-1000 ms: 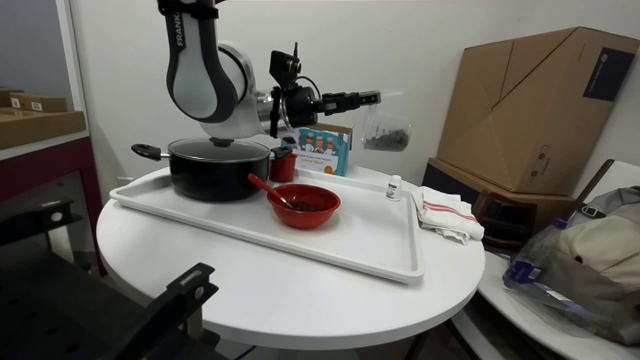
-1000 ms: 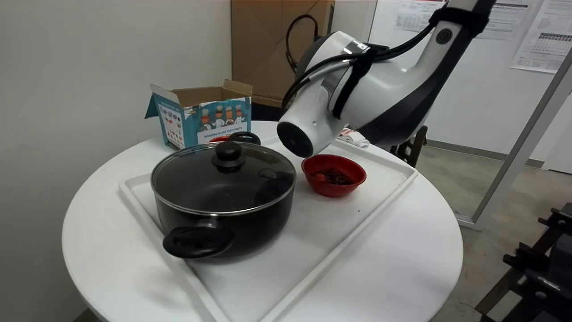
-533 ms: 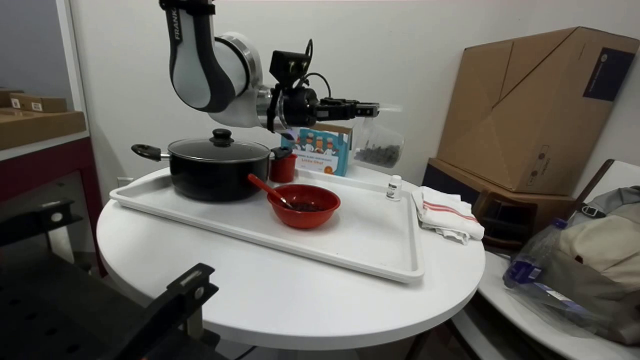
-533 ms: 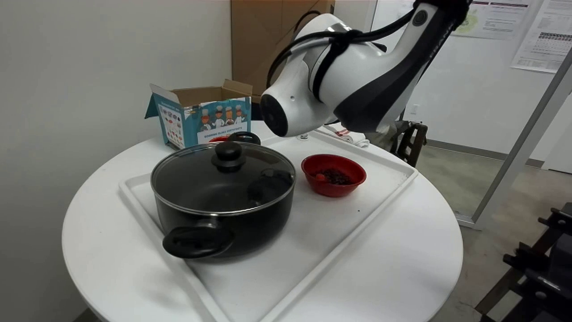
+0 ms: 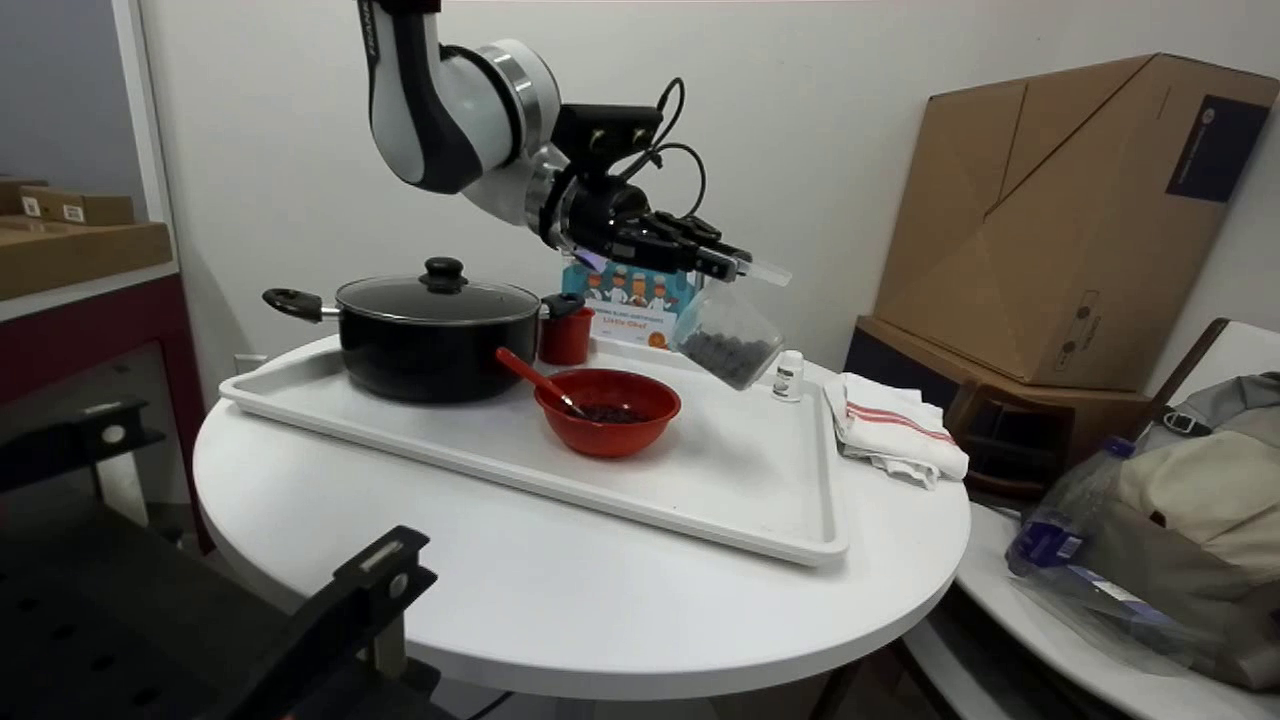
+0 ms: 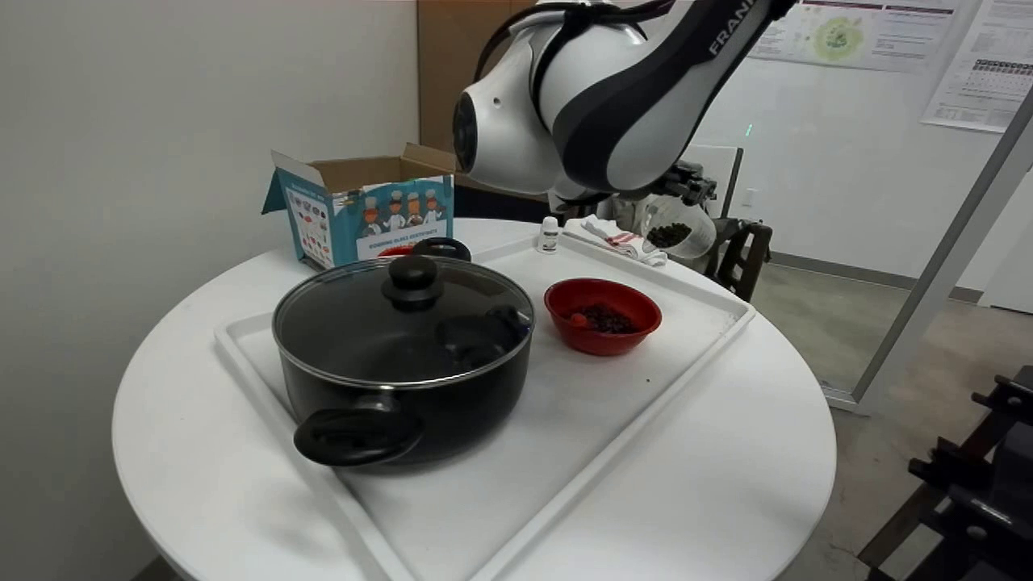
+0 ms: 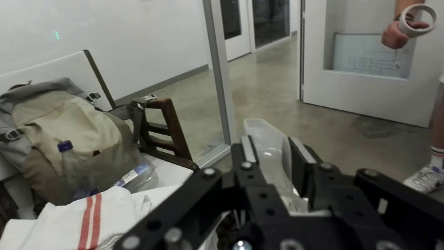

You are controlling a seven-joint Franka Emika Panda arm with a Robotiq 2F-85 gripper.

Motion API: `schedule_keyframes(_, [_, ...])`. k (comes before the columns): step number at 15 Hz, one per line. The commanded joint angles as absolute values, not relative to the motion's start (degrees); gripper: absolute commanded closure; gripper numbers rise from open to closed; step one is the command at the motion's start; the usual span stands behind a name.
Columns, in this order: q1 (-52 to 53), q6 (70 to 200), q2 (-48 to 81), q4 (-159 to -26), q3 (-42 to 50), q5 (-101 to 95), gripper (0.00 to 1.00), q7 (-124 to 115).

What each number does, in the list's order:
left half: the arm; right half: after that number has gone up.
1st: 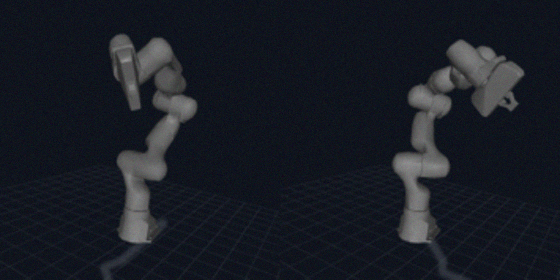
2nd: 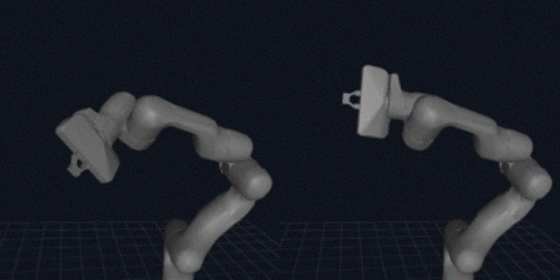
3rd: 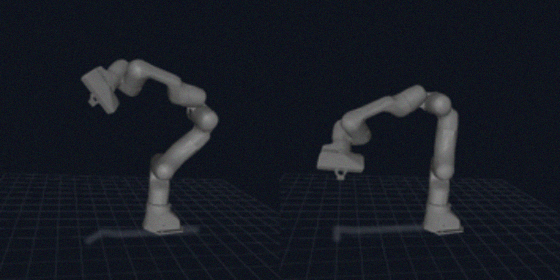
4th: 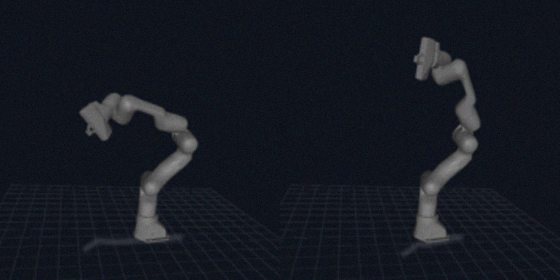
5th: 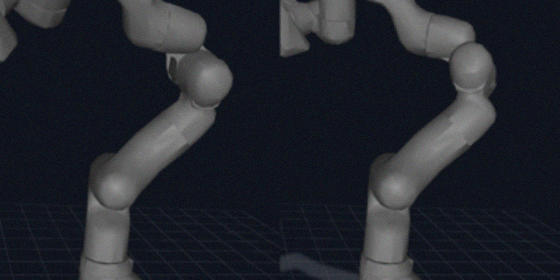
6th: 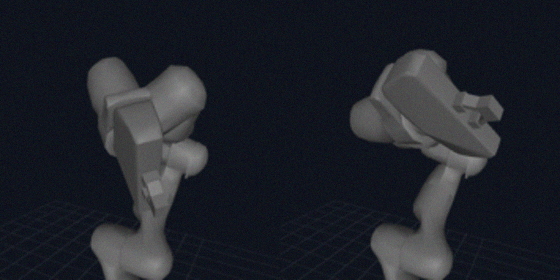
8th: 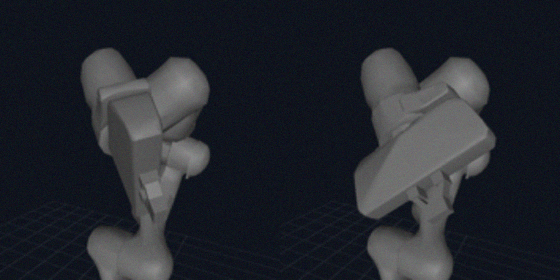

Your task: Pour some of the contents of the clear jar into the red bowl

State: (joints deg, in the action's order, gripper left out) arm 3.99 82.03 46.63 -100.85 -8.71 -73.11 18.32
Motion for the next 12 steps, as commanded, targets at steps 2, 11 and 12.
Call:
schedule_keyframes(2, [0.79,84.35,46.30,-95.90,-8.90,-62.07,0.89,20.00])
schedule_keyframes(11, [-6.68,86.96,46.04,-85.40,-5.23,-41.44,0.92,23.42])
schedule_keyframes(12, [-7.52,87.54,46.20,-84.21,-4.65,-39.13,0.92,23.53])
